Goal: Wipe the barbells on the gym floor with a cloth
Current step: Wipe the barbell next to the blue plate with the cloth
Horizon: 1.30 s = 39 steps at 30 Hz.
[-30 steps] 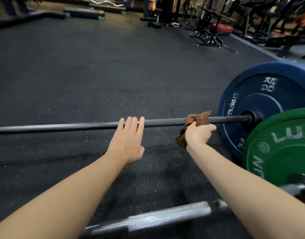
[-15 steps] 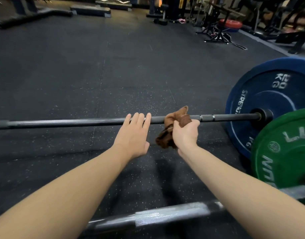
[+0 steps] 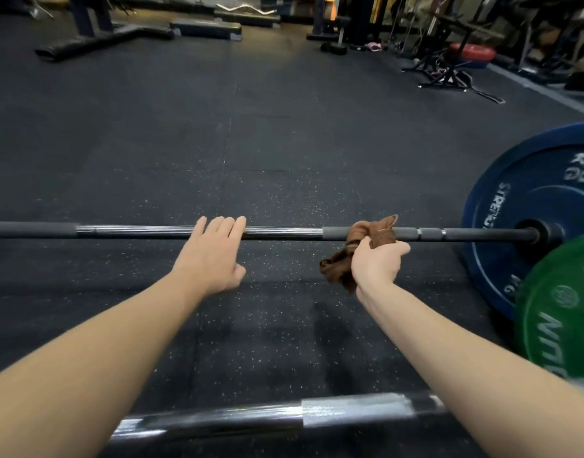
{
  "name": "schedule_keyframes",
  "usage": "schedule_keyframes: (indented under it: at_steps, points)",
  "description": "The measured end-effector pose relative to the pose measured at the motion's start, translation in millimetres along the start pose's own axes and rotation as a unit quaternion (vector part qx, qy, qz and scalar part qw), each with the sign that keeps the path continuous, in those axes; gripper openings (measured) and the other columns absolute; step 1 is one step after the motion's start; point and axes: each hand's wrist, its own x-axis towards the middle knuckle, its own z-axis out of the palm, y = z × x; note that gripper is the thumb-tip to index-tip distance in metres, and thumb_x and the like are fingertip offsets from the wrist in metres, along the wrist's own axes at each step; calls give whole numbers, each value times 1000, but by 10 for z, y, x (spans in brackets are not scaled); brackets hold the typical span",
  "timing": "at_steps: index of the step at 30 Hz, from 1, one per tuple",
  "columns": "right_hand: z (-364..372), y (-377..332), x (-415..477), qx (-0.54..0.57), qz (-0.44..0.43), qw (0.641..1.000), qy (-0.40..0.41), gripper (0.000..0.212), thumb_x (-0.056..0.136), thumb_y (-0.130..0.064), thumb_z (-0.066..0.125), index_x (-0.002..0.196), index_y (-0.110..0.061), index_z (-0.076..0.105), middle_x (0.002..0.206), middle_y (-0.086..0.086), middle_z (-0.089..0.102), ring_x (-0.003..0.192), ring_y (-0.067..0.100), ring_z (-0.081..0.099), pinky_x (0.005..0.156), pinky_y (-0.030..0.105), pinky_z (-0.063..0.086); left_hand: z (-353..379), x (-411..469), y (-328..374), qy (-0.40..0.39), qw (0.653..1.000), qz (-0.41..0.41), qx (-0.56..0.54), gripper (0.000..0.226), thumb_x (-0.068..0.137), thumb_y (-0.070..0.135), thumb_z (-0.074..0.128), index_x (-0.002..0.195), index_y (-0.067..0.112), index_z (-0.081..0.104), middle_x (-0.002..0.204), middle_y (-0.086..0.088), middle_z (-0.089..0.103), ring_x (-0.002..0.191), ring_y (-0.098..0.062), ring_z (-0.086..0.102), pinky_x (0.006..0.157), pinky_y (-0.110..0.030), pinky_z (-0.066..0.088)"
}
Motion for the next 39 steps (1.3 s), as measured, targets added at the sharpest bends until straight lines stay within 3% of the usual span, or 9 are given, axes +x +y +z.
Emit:
schedule_keyframes:
  at_steps: [2, 4, 6, 10, 12, 19, 23, 34, 39]
  points:
    - [162, 34, -176, -39, -31, 999, -2, 8, 102, -32, 46, 107, -37, 43, 112, 12, 59, 89, 25, 61, 67, 39, 52, 7, 5, 37, -3, 1000, -5, -12, 84, 87, 46, 52, 156, 8, 23, 146, -5, 43, 140, -28, 36, 123, -51, 20]
    - [337, 197, -187, -97, -63, 992, -54, 23, 86, -51, 38, 104, -63, 45, 127, 19, 55, 106, 41, 63, 79, 49, 59, 16, 15, 105, 1, 1000, -21, -17, 81, 86, 49, 51, 152, 8, 28, 140, -6, 46, 135, -29, 38, 121, -54, 21]
    - [543, 368, -157, -105, -76, 986, -104, 32, 79, -51, 37, 103, -73, 43, 132, 17, 52, 109, 39, 59, 89, 53, 55, 42, 15, 130, 11, 999, -26, -17, 80, 85, 50, 51, 150, 8, 31, 137, -6, 47, 132, -30, 40, 121, -55, 22]
    - [674, 225, -601, -113, -24, 979, -169, 32, 96, -33, 57, 123, -23, 42, 124, 6, 57, 102, 23, 57, 93, 35, 49, 62, 15, 68, 22, 1000, -12, -15, 84, 84, 49, 53, 153, 7, 29, 142, -7, 46, 136, -30, 39, 122, -54, 22]
    - [684, 213, -606, -124, -19, 979, -163, 32, 99, -24, 60, 119, -13, 37, 122, 5, 56, 105, 20, 57, 90, 30, 44, 51, 15, 51, 14, 1000, -6, -14, 85, 85, 49, 52, 155, 8, 26, 145, -7, 43, 139, -29, 36, 122, -54, 21]
    - [201, 65, -197, -135, -40, 989, -52, 32, 99, -36, 59, 111, -18, 35, 92, -3, 54, 75, 10, 56, 74, 31, 44, -21, 6, 54, -18, 999, -4, -35, 84, 88, 50, 51, 155, 9, 21, 145, -5, 39, 138, -28, 34, 124, -53, 17]
    - [97, 57, -41, -152, -62, 986, -6, 43, 88, -43, 64, 110, -22, 33, 115, 13, 64, 98, 32, 68, 88, 50, 58, -31, 7, 34, -21, 999, 2, -39, 82, 88, 51, 52, 152, 9, 23, 144, -5, 40, 137, -28, 35, 123, -53, 18]
    - [758, 190, -801, -176, -46, 975, -125, 37, 100, -27, 59, 125, -11, 37, 121, 7, 55, 106, 27, 59, 83, 31, 41, -31, 12, 36, -20, 999, 0, -36, 89, 87, 51, 52, 156, 8, 18, 149, -7, 37, 141, -29, 32, 124, -55, 16]
    - [911, 225, -893, -161, -42, 977, -133, 31, 99, -25, 60, 113, -17, 34, 120, 4, 58, 106, 25, 60, 84, 31, 42, -50, 10, 35, -21, 999, 1, -46, 91, 86, 53, 53, 158, 9, 17, 154, -7, 35, 144, -29, 30, 124, -55, 15]
